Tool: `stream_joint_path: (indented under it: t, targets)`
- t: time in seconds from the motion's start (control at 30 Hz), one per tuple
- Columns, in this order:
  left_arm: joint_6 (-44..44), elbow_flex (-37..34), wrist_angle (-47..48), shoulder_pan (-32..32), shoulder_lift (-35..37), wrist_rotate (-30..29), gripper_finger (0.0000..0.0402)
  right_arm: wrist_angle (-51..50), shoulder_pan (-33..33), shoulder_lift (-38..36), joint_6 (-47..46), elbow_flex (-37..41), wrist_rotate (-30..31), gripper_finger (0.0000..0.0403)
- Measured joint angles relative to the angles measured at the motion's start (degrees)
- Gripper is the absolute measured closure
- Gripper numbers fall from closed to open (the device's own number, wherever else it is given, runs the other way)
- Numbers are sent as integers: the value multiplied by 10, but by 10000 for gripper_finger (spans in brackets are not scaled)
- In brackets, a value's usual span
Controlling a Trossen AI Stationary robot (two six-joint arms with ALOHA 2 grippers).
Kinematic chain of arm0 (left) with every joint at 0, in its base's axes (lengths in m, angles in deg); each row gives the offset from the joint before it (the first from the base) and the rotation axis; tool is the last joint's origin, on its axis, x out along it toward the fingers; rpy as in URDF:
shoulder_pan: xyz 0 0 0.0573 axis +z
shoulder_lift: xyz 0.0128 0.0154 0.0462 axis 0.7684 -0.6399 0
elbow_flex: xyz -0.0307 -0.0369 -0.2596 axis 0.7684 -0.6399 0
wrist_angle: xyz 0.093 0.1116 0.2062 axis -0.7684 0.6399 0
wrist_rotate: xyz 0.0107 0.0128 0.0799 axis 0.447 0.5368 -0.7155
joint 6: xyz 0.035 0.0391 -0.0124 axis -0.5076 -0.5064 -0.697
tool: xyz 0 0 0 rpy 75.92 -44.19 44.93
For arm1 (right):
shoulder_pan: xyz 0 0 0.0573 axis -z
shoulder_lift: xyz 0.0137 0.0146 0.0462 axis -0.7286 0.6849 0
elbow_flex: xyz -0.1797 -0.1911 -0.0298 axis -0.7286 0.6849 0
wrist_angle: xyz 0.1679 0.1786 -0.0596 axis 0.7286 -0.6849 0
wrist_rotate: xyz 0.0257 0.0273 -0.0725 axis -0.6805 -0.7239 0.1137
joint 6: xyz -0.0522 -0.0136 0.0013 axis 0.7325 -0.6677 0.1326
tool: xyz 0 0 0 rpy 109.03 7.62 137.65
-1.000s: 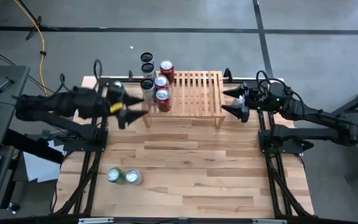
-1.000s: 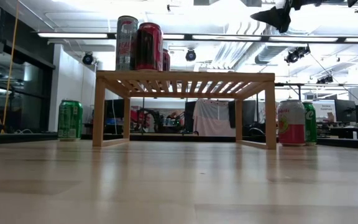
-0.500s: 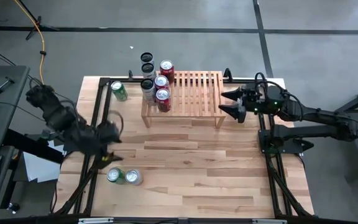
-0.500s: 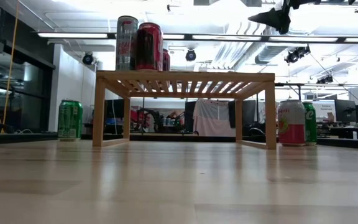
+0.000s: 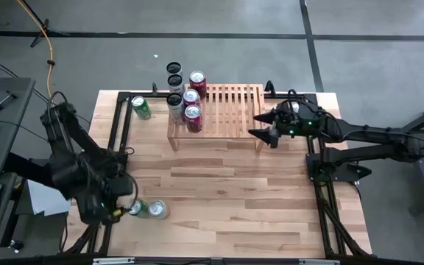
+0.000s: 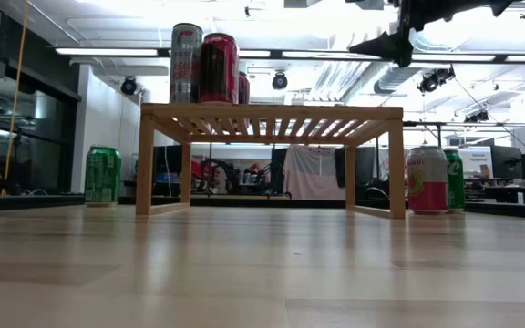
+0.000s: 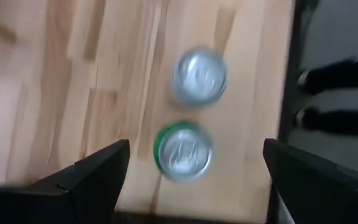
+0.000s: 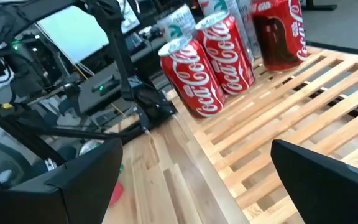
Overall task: Place canned beverage on shelf
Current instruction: Put the bottom left green soda can on the shelf
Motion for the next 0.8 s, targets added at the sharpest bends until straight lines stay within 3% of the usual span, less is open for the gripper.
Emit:
stream_joint_path:
  t: [0.23, 0.8]
  targets:
    - [13, -65, -16, -11, -58, 45, 41, -6, 0, 12, 14, 0, -3, 6]
    - [-33, -77, -64, -1, -147, 53, 41, -17, 1, 12, 46, 0, -3, 6]
